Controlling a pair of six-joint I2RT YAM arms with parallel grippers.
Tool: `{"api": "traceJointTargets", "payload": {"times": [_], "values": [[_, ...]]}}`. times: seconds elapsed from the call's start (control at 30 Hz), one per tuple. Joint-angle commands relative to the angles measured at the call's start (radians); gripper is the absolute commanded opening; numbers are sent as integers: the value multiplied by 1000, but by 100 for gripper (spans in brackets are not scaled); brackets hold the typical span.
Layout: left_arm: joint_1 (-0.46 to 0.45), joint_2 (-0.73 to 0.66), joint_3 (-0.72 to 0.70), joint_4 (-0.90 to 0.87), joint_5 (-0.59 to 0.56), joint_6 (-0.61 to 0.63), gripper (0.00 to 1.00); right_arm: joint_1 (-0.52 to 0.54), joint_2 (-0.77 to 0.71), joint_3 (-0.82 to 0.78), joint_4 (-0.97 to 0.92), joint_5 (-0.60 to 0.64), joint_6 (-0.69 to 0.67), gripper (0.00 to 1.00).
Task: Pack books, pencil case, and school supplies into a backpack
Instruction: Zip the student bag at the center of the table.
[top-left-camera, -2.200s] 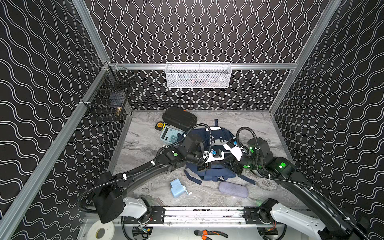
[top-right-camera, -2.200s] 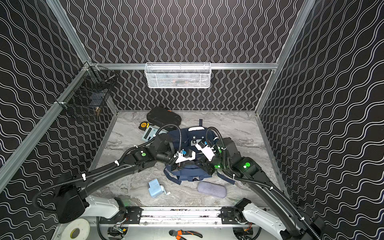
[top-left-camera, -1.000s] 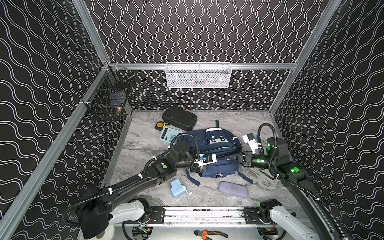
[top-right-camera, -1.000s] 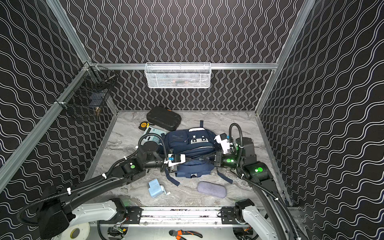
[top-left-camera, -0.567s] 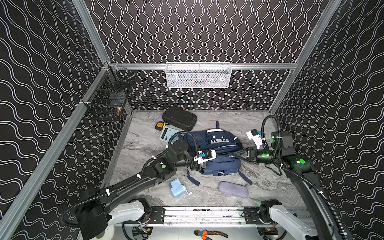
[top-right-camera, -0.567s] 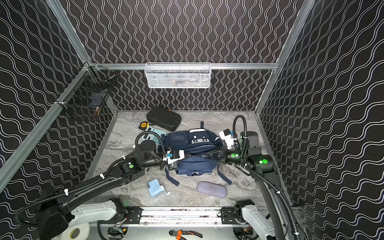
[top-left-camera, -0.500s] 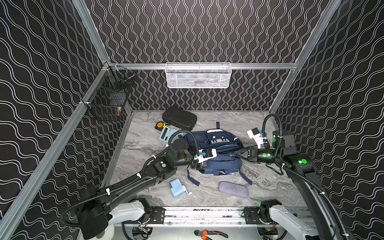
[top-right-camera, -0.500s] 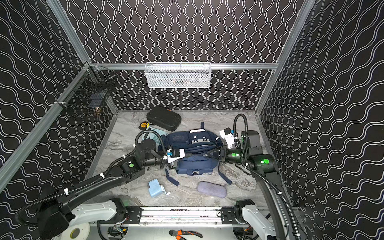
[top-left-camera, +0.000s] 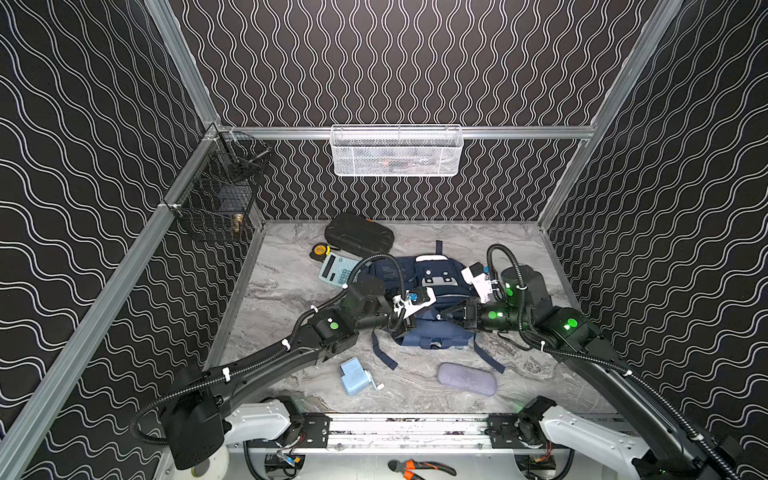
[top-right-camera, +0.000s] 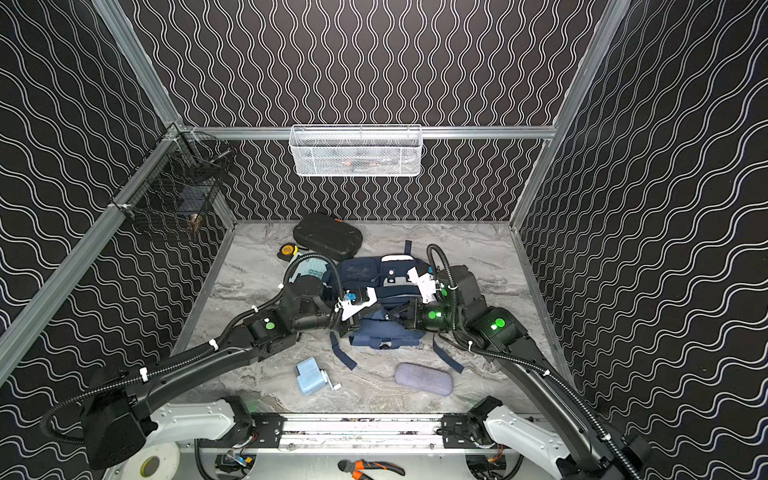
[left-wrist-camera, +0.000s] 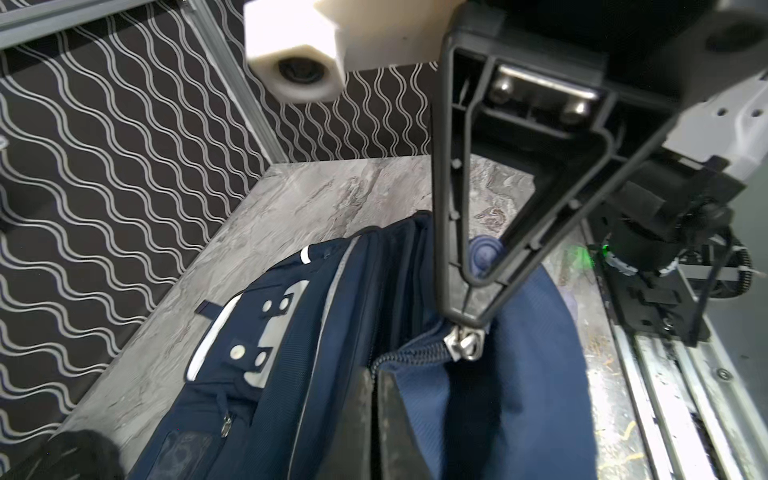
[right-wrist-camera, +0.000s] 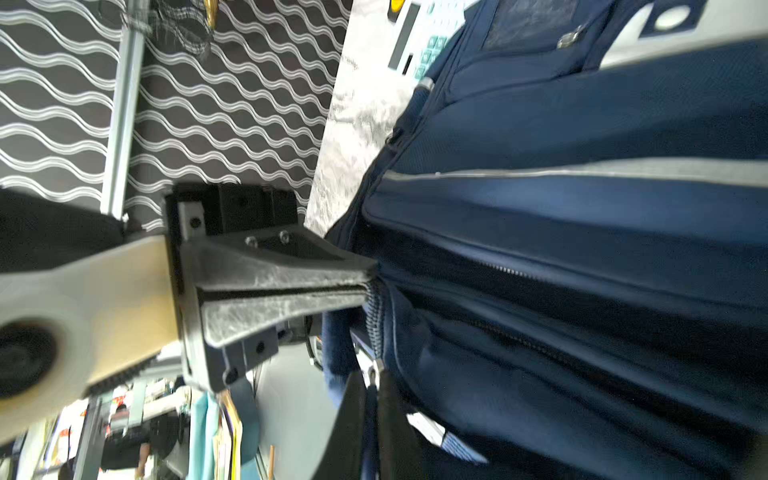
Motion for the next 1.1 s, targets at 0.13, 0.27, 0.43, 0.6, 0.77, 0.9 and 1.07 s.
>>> {"api": "traceJointTargets", "payload": {"times": [0.13,0.27,0.43,0.6,0.77,0.9,1.07], "values": [[-3,-47,-31,30,-79,37,0,-8,-36,9,-83,220,8,0],[-2,-85,-46,21,-71,48,0,-48,-75,-41,-214,356,12,0],[-1,-97,-37,6,-53,41,0,-114,-122,-64,-261,425,19,0],[3,-93,-26,1,-69,37,0,-121,-131,-42,-311,485,31,0],[33,-127,-9,17,-62,20,0,-135,-138,-40,-326,548,26,0],[47,-156,19,-2,-46,30,0,-195,-118,-31,-313,566,-16,0],[60,-165,73,-58,16,34,0,-365,-106,-22,-240,516,-100,0]]}}
